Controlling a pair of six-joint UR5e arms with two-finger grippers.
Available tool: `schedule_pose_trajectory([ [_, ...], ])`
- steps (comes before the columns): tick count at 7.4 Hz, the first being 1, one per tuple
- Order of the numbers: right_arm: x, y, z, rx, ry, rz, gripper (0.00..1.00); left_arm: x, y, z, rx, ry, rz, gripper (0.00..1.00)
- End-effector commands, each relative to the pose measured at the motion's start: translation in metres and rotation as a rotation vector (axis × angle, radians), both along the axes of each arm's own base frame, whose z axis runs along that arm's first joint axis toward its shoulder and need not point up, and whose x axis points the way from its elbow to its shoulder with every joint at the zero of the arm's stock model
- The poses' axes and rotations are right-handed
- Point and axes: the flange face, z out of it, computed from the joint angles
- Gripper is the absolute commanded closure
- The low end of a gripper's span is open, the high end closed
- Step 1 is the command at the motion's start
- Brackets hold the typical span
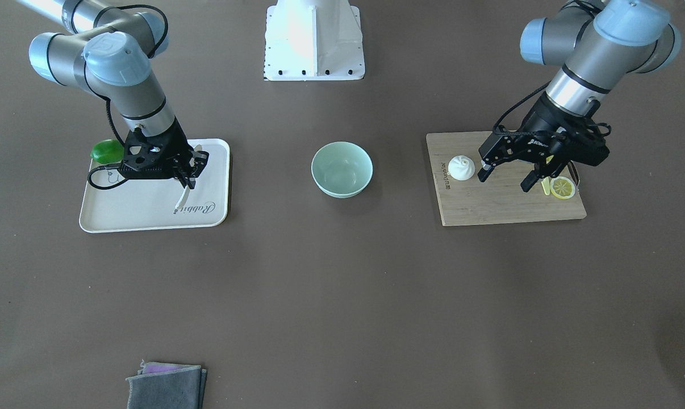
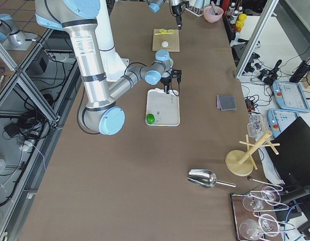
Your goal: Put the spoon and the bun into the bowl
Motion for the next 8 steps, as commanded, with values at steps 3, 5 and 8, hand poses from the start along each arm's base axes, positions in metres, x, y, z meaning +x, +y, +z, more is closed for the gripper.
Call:
schedule_pose_trajectory([
  [3, -0.011, -0.006, -0.090, 0.038, -0.104, 0.033, 1.00, 0.064, 0.071, 0.046, 0.029, -0.124, 0.061, 0.02],
  [5, -0.020, -0.003, -0.124, 0.036, -0.157, 0.048, 1.00, 0.088, 0.101, 0.051, 0.043, -0.146, 0.090, 0.02],
  [8, -0.050, 0.008, -0.135, 0.075, -0.148, 0.049, 1.00, 0.106, 0.109, 0.061, 0.055, -0.176, 0.093, 0.06],
])
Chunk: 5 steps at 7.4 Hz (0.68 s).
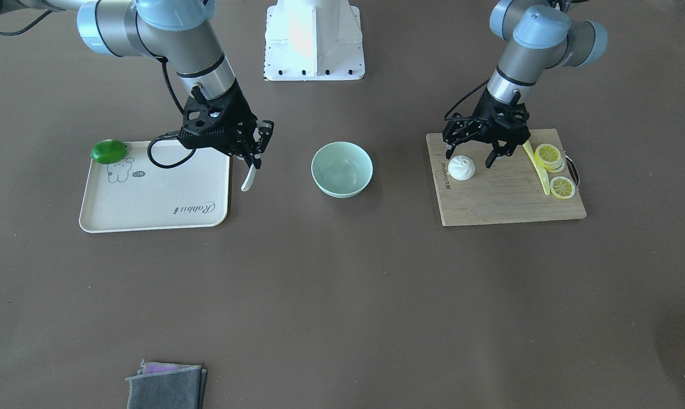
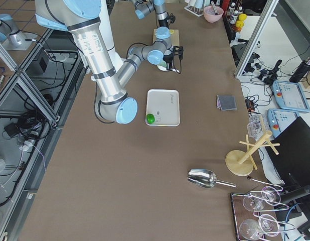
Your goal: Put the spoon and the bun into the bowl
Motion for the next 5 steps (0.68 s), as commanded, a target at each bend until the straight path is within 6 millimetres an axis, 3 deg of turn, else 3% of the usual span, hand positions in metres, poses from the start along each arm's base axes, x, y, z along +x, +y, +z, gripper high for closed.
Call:
schedule_pose_trajectory([
  [1, -0.028, 0.004, -0.019, 0.010, -0.006, 0.007, 1.00, 0.008, 0.001, 0.009, 0.001, -0.019, 0.005, 0.13],
  [2, -0.039, 0.011, -0.029, 0.014, -0.015, 0.021, 1.00, 0.008, 0.001, 0.010, 0.002, -0.020, 0.001, 0.38],
  [3, -0.046, 0.016, -0.037, 0.025, -0.020, 0.021, 1.00, 0.007, 0.001, 0.009, 0.004, -0.018, 0.000, 0.77],
  [4, -0.053, 0.023, -0.043, 0.020, -0.030, 0.023, 1.00, 0.007, 0.001, 0.006, 0.006, -0.014, -0.001, 1.00],
  [5, -0.060, 0.029, -0.045, 0.029, -0.031, 0.033, 1.00, 0.007, 0.001, 0.005, 0.007, -0.013, -0.003, 1.00],
])
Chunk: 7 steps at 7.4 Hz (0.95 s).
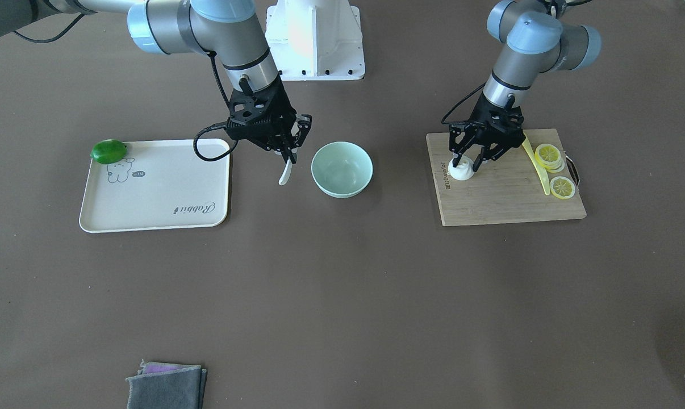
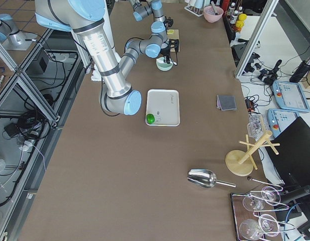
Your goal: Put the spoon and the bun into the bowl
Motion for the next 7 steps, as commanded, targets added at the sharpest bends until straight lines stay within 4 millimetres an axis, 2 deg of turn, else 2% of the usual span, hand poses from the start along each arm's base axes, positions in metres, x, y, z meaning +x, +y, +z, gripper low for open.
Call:
schedule_pose_trajectory([
  [1, -0.016, 0.011, -0.004, 0.006, -0.005, 0.024, 1.00, -0.005, 0.000, -0.014, 0.011, 0.024, -0.003, 1.00],
  [3, -0.045, 0.002, -0.037, -0.018, -0.032, 0.083, 1.00, -0.022, 0.006, -0.048, 0.024, 0.089, 0.025, 1.00],
  [4, -0.058, -0.007, -0.044, -0.013, -0.018, 0.107, 1.00, -0.035, -0.007, -0.057, 0.007, 0.120, 0.027, 1.00],
  [5, -0.066, -0.016, -0.044, -0.006, -0.019, 0.170, 1.00, -0.038, -0.012, -0.062, 0.001, 0.136, 0.033, 1.00],
  [7, -0.088, -0.029, -0.029, 0.007, -0.023, 0.192, 1.00, -0.041, -0.013, -0.063, 0.000, 0.140, 0.030, 1.00],
])
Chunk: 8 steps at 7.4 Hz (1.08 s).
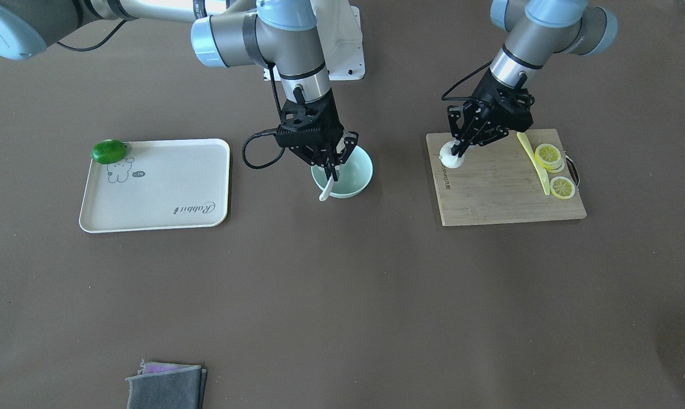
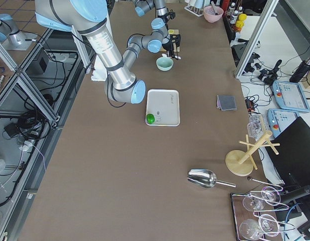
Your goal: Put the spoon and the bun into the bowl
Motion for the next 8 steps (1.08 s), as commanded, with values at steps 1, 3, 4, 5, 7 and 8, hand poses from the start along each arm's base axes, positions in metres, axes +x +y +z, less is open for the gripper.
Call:
schedule_pose_trajectory([
  [1, -0.019, -0.006, 0.009, -0.004, 0.006, 0.014, 1.00, -0.004, -0.003, -0.002, -0.002, 0.007, -0.004, 1.00],
  [3, -0.026, 0.002, 0.009, -0.005, 0.005, 0.001, 0.57, -0.010, -0.010, -0.006, -0.009, 0.018, -0.002, 1.00],
  [4, -0.027, 0.004, 0.007, -0.007, -0.003, 0.001, 0.01, -0.004, -0.014, -0.013, -0.007, 0.030, -0.001, 1.00],
  [5, -0.025, 0.006, 0.003, -0.009, -0.008, -0.009, 0.00, 0.003, -0.020, -0.025, 0.003, 0.047, -0.003, 1.00],
  [7, 0.029, -0.031, -0.009, -0.077, -0.027, -0.062, 0.00, 0.028, -0.032, -0.058, -0.071, 0.122, -0.040, 1.00],
  [8, 0.068, -0.048, -0.006, -0.101, -0.013, -0.088, 0.00, 0.051, -0.047, -0.087, -0.111, 0.172, -0.063, 1.00],
])
